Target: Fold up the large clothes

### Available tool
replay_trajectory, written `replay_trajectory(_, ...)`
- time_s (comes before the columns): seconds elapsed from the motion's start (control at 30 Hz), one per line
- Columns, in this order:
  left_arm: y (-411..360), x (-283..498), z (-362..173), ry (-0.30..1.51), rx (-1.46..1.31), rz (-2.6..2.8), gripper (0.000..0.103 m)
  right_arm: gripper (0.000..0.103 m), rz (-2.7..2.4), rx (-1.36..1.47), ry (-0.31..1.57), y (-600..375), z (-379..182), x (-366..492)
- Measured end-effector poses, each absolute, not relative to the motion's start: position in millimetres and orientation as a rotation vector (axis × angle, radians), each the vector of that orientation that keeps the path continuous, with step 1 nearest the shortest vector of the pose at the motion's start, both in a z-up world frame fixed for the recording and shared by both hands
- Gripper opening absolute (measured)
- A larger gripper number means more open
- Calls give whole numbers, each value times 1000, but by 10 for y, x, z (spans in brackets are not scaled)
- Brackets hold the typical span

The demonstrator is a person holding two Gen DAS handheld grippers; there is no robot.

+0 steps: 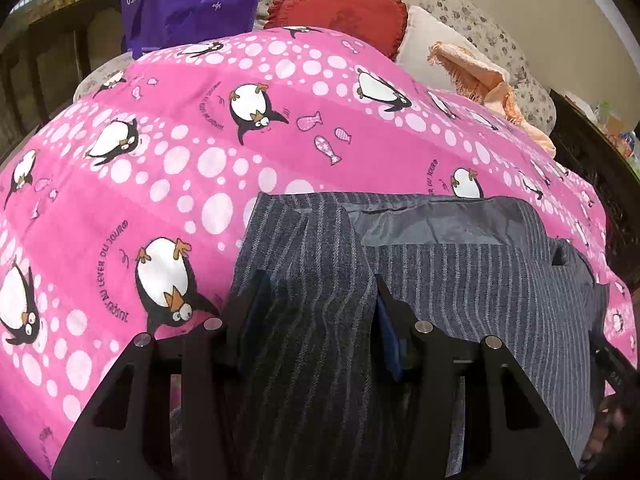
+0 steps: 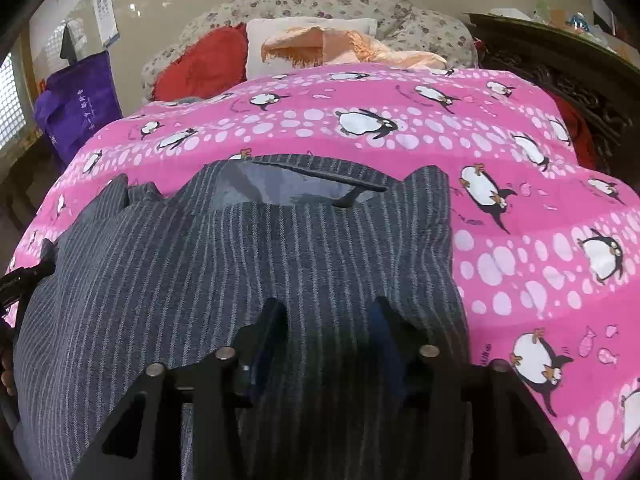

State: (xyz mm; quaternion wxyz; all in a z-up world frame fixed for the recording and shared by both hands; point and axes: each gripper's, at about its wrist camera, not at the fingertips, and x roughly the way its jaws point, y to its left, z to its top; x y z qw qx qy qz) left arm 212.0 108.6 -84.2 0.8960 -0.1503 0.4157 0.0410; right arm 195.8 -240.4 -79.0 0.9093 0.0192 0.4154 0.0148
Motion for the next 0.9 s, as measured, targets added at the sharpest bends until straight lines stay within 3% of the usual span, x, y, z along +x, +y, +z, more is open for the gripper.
replay_trajectory(0.23,996,2173,-859,875,-255,107,54,63,71,26,869,-2344,-802,2002)
replay_trajectory(0.53,932,1911,-421,914,-228,96,58,62,124,-73,807,-1739,-148,1358)
replay_trajectory(0.73,725,1376,-621,977,-193,11,59,62,152,-102,842,-1661,-390,951)
replay_trajectory(0.9,583,1323,-787,938,-106,35,79,64,129,-81,867,-1850,-872,872)
